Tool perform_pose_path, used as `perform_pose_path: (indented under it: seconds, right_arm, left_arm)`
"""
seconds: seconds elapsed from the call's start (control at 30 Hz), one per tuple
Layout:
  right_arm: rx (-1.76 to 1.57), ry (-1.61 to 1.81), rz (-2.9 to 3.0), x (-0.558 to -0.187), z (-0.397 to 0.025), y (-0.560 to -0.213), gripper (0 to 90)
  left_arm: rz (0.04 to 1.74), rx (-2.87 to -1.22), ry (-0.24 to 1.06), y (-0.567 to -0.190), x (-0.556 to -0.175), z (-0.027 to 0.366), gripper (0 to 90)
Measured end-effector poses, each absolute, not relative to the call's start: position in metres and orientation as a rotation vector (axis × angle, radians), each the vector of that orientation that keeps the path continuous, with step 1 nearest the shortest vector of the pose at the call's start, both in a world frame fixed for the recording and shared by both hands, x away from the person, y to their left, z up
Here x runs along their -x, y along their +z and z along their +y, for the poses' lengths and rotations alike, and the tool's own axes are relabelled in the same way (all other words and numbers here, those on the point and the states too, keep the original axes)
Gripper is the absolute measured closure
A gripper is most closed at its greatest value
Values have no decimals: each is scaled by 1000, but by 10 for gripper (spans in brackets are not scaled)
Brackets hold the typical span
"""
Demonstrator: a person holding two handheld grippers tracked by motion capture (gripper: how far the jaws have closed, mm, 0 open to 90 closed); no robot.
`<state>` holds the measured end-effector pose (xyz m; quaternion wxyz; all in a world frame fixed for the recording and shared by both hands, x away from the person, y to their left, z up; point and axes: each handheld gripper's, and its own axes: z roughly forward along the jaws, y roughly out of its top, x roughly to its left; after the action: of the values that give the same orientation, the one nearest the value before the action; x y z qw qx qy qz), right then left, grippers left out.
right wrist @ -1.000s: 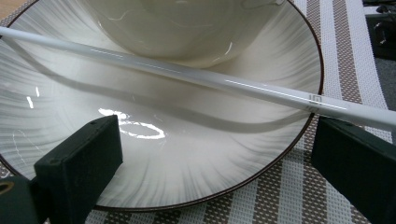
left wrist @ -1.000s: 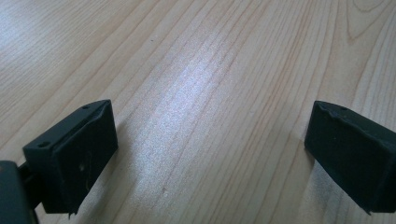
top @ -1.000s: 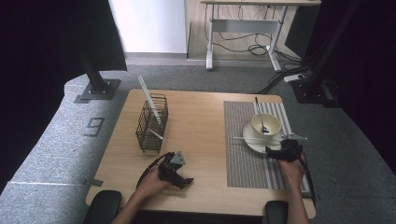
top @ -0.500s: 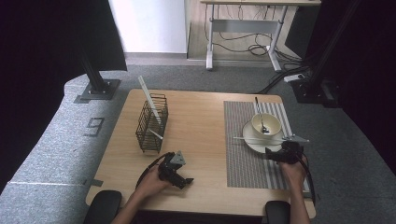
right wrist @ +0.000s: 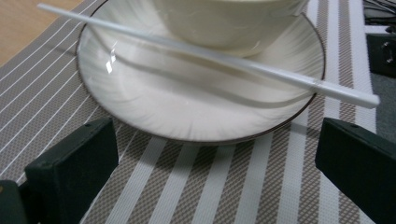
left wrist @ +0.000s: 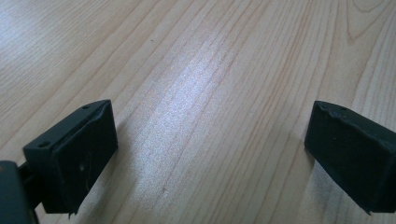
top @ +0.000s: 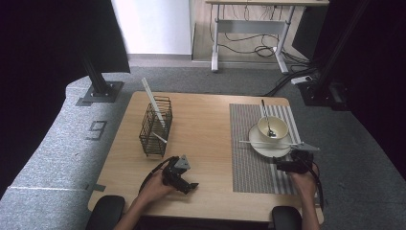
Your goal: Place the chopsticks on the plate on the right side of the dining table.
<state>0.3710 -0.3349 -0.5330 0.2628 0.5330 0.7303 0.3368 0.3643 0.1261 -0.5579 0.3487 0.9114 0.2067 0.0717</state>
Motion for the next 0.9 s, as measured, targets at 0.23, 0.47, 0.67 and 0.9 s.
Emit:
perform_pose_path:
  seconds: [0.23, 0.47, 0.67, 0.9]
  right_arm:
    - [-1414, 947, 2052, -359, -328, -532, 0]
    - [-1370, 946, 2087, -343, -319, -523, 0]
    - [-1323, 952, 2165, -325, -300, -515, 0]
    - [-1285, 1014, 2194, -318, -279, -503, 0]
  left_arm:
    - [535, -2362, 186, -558, -364, 126, 24]
    - [534, -2363, 186, -558, -364, 126, 24]
    - [532, -2363, 186, -558, -364, 127, 24]
    - [533, -2362, 186, -558, -364, 126, 24]
